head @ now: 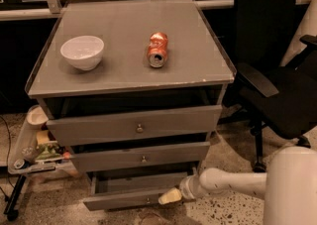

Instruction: Open bottom drawer

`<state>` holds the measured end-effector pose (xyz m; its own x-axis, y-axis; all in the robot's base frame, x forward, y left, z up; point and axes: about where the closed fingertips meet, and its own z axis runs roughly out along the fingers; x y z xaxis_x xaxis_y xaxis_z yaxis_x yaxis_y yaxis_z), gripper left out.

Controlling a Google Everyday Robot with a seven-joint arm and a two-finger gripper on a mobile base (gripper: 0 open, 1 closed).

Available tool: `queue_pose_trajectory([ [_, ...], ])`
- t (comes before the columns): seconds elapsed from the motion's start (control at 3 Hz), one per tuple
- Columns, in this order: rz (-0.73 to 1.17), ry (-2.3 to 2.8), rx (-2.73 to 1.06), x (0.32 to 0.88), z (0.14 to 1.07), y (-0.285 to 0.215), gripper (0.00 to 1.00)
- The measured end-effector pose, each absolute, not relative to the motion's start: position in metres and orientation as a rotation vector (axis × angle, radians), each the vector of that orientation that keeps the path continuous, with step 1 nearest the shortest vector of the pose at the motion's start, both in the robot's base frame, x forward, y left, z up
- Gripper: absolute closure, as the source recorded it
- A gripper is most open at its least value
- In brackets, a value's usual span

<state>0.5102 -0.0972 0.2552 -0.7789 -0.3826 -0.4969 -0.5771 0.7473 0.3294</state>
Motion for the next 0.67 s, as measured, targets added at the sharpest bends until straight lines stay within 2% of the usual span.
queue_pose_trajectory([
  [0.67,0.712,2.497,-0.784,0.548,0.240,-0.068,0.00],
])
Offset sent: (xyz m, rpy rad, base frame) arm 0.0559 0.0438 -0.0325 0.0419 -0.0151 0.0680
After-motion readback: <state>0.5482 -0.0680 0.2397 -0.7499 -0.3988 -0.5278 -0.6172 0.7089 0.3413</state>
